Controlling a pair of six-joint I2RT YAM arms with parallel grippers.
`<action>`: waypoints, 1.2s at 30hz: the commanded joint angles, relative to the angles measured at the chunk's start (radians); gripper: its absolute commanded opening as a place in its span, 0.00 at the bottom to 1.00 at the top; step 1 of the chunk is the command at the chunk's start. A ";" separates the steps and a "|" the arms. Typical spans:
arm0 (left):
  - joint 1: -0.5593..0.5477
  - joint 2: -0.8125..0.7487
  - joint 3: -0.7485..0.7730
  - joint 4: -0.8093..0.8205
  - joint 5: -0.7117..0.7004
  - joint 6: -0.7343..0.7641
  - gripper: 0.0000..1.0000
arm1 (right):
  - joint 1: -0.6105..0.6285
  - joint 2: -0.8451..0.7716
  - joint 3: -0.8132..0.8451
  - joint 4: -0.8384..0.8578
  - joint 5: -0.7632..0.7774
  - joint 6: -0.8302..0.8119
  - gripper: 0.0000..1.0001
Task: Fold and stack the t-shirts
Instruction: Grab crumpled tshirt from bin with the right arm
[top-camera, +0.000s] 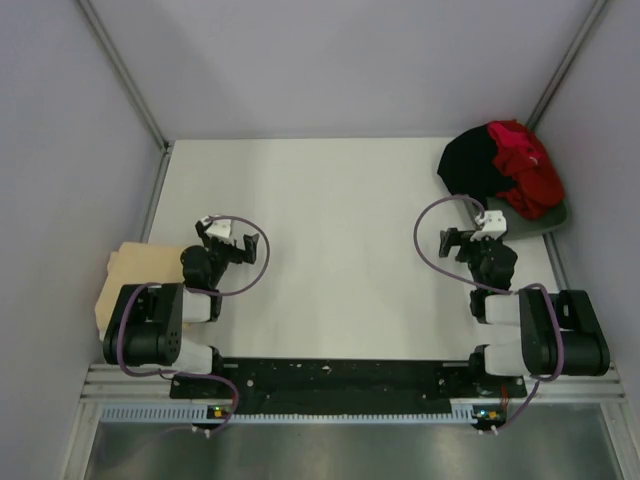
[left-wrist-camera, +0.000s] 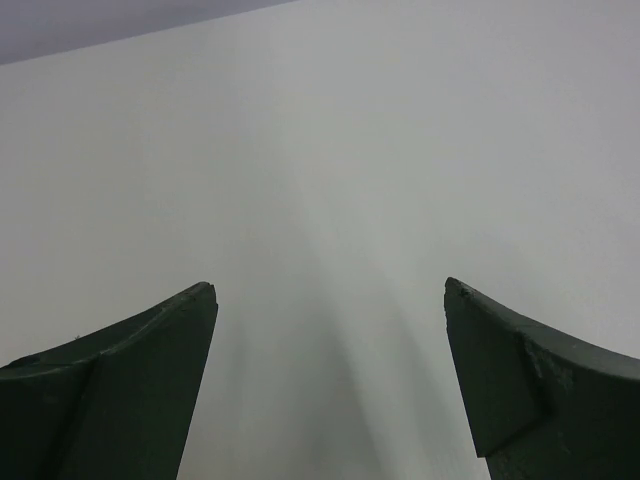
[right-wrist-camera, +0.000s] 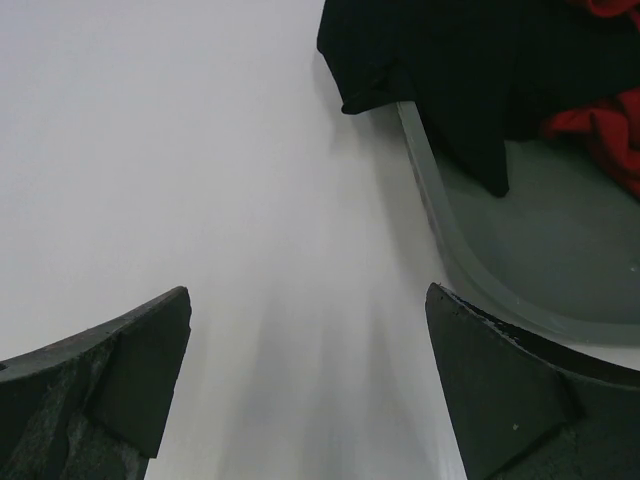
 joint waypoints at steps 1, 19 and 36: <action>0.005 -0.011 0.026 0.039 0.010 0.000 0.99 | -0.013 -0.044 0.019 0.018 -0.010 0.018 0.99; -0.014 -0.112 0.505 -0.828 0.207 0.021 0.99 | -0.013 -0.242 0.840 -1.120 0.063 0.199 0.95; -0.075 -0.070 0.810 -1.312 0.161 0.101 0.96 | -0.243 0.519 1.536 -1.377 0.155 0.283 0.67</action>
